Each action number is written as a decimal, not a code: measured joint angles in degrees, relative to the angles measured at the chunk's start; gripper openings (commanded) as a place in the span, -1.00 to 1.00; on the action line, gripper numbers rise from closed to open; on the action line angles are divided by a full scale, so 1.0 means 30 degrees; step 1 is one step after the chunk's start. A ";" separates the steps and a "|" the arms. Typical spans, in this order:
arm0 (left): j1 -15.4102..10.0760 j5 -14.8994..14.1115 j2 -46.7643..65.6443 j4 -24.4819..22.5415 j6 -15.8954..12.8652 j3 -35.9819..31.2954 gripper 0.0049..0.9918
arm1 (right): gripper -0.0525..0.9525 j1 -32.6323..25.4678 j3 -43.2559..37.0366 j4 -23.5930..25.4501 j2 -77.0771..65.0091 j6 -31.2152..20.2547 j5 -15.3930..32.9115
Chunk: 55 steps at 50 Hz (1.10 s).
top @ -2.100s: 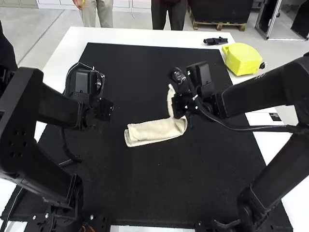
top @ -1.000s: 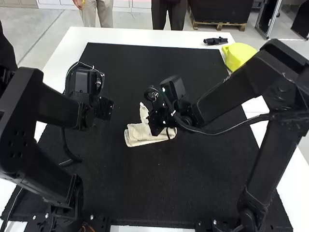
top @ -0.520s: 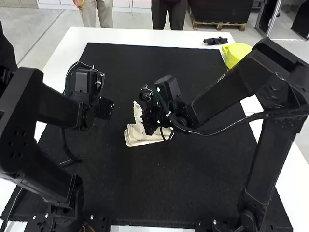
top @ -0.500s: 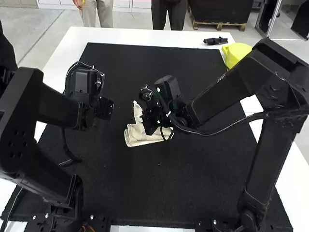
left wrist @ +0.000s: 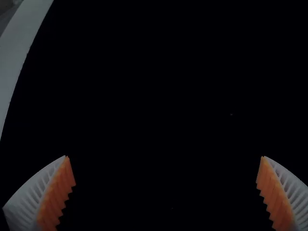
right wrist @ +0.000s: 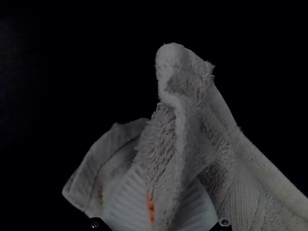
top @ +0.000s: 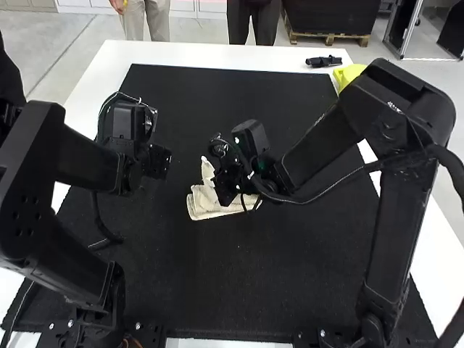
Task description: Fold the towel.
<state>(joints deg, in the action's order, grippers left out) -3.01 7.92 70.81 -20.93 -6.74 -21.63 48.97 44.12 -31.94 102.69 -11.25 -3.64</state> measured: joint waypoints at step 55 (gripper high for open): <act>0.0000 -0.0007 0.0000 -0.0430 -0.0007 0.0007 0.79 | 0.94 -0.0109 0.0882 -0.0612 0.0656 -0.1508 0.0721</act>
<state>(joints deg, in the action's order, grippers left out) -3.01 7.90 70.81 -22.22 -6.76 -21.61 48.64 46.76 -33.78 104.66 -15.77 -1.48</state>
